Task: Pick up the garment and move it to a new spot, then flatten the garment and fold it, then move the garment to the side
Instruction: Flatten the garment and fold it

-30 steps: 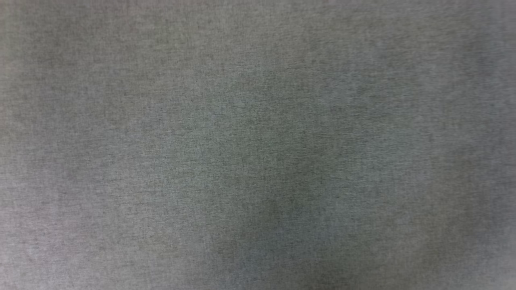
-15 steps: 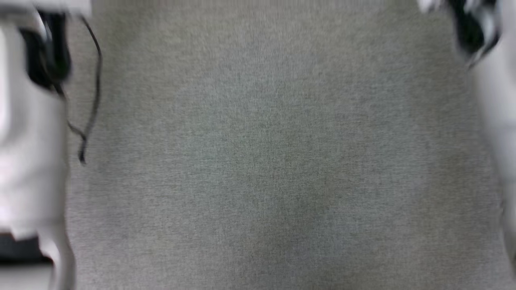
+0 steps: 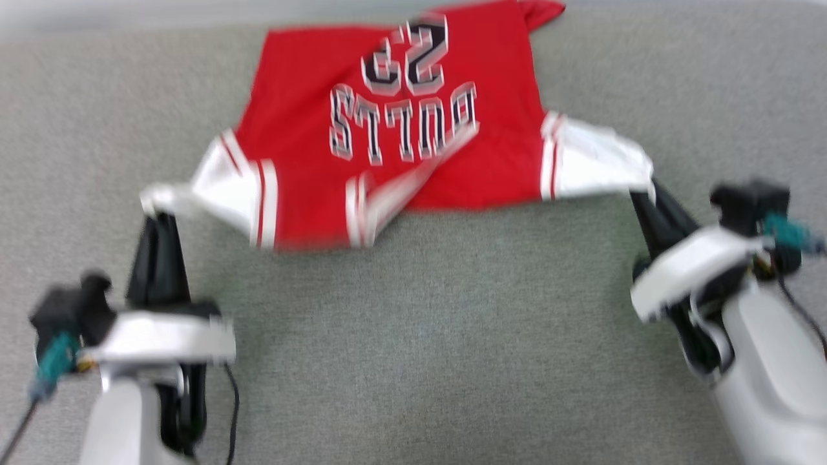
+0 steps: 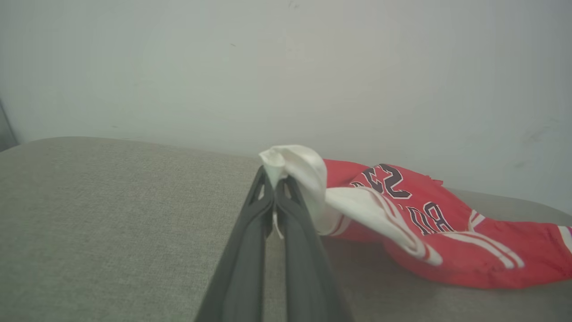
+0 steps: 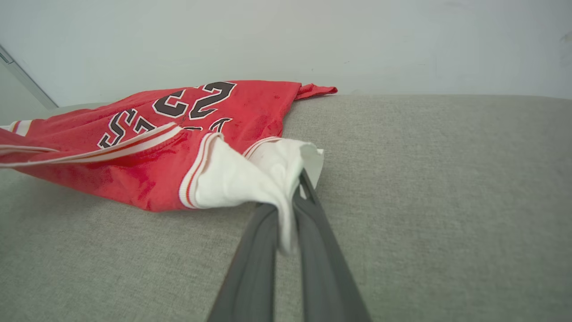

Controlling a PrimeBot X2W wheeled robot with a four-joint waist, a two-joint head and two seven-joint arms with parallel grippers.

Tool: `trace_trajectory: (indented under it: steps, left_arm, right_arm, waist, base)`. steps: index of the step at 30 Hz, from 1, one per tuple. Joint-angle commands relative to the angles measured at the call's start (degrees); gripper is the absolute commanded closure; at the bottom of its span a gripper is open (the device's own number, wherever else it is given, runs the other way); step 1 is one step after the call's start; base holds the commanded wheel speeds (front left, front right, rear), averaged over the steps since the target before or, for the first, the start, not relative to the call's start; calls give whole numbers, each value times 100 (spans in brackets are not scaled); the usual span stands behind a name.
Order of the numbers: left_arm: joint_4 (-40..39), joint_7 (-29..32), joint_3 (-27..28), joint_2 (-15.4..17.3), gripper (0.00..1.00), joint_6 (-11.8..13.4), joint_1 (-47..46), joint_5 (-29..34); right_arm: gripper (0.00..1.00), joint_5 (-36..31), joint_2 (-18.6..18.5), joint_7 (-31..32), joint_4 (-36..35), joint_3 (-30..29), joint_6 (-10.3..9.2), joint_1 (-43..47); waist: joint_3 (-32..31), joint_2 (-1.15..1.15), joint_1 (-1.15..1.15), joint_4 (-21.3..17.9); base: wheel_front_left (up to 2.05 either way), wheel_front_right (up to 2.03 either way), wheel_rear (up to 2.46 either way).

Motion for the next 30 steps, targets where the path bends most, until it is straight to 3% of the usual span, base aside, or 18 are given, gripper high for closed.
trace_trajectory:
  steps: [1, 10, 18, 19, 20, 21, 22, 26, 30]
  left_arm:
    - [-52, -14, 53, -34, 100, -15, 172, 18]
    - [-275, 88, 38, -183, 100, 40, 1869, 120]
    - [-505, 366, -9, -153, 100, 157, 2722, 184]
    - [-526, 374, -35, -165, 100, 161, 2783, 197]
    - [-551, 399, -69, -179, 100, 170, 2828, 210]
    - [-581, 408, -103, -190, 100, 183, 2857, 223]
    - [-608, 425, -151, -199, 100, 185, 2874, 227]
    - [-775, 451, -265, -187, 100, 190, 2827, 284]
    - [-984, 457, -382, -175, 100, 210, 2679, 383]
  right_arm:
    - [100, 13, -49, 27, -114, -63, -4, 250]
    - [100, -180, 227, 757, -1629, -1141, -5, 2681]
    - [100, -599, 706, 1898, -2779, -1821, -4, 4418]
    - [90, -701, 702, 2068, -2850, -1839, -4, 4555]
    - [71, -715, 736, 2181, -2930, -1831, -4, 4637]
    - [6, -726, 767, 2228, -3011, -1844, -4, 4660]
    - [0, -741, 770, 2268, -3093, -1848, -4, 4665]
    - [0, -631, 764, 2264, -3331, -2001, -4, 4324]
    - [0, -419, 638, 2159, -3054, -2344, -4, 3512]
  waist:
    - [-323, 0, 1, -1]
    - [-1165, 0, 1, 177]
    - [-1610, 0, 1, 316]
    - [-1642, 0, 1, 325]
    - [-1658, 0, 1, 328]
    - [-1669, 0, 1, 332]
    - [-1676, 0, 1, 343]
    - [-1623, 0, 1, 394]
    - [-1436, 0, 1, 490]
  base:
    - [0, 0, 0]
    - [0, 0, 0]
    - [0, 0, 0]
    - [0, 0, 0]
    - [0, 0, 0]
    - [0, 0, 0]
    - [0, 0, 0]
    - [0, 0, 0]
    - [0, 0, 0]
